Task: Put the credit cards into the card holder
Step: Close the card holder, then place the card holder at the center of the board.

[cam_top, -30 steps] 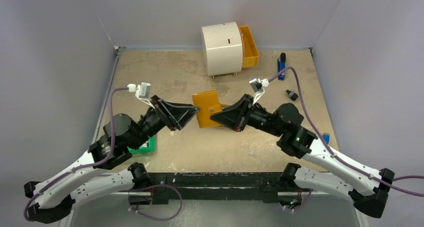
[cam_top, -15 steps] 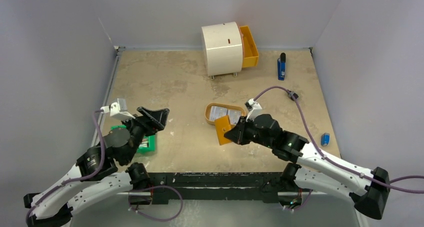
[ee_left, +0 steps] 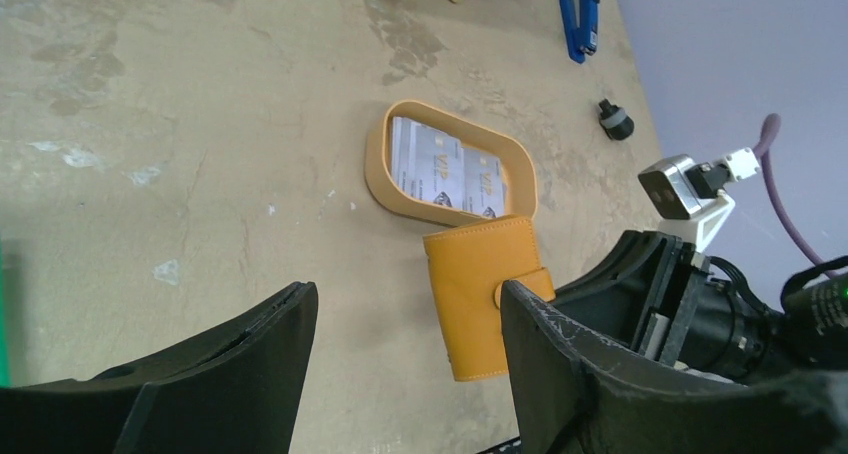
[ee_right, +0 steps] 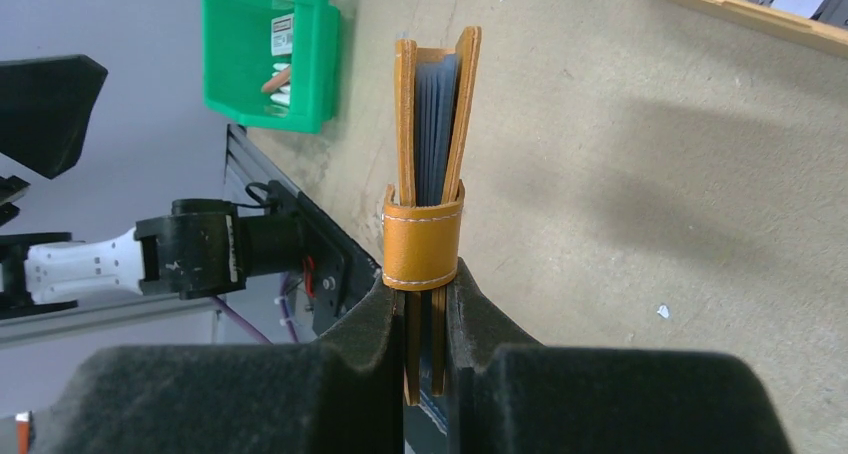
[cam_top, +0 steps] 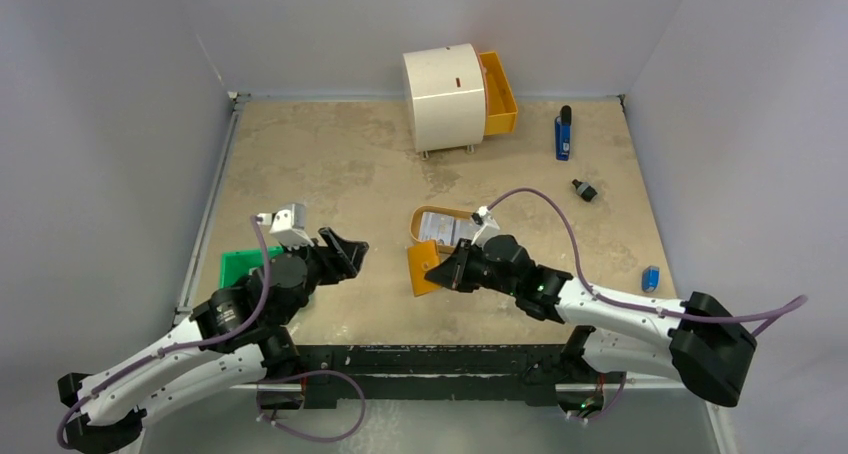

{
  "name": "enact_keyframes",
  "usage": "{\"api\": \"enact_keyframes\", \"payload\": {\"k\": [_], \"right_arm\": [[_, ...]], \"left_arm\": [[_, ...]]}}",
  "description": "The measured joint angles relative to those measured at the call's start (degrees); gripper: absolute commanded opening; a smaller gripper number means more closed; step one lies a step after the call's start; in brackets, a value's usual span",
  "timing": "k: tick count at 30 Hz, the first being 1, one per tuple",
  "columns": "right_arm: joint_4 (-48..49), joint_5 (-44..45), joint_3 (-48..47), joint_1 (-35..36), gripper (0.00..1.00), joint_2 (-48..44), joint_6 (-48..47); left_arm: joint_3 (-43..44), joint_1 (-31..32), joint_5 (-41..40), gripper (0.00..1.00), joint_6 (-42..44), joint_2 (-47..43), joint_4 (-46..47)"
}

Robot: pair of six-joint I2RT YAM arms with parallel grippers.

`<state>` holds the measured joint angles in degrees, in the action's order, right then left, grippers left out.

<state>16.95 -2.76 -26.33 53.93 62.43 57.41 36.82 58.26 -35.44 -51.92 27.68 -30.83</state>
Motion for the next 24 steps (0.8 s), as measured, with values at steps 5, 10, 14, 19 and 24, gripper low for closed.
{"api": "enact_keyframes", "payload": {"k": [5,10,14,19,24], "right_arm": [[3.7,0.1,2.3,0.0,0.0,0.2,2.4],[4.9,0.3,3.3,0.0,0.0,0.2,4.3],[6.0,0.5,4.7,0.0,0.0,0.2,6.7],[7.3,0.8,9.7,0.0,0.0,0.2,12.3],[7.4,3.5,14.0,0.0,0.0,-0.8,16.3]], "left_arm": [[-1.2,0.0,2.9,0.66,0.0,-1.4,1.2],[-1.4,0.0,4.2,0.66,0.0,-1.1,2.2],[-2.6,0.0,5.0,0.66,-0.2,-0.5,3.2],[-4.0,0.0,6.4,0.65,-1.4,0.6,4.4],[-5.7,0.0,8.2,0.64,-2.6,2.2,6.3]]}}
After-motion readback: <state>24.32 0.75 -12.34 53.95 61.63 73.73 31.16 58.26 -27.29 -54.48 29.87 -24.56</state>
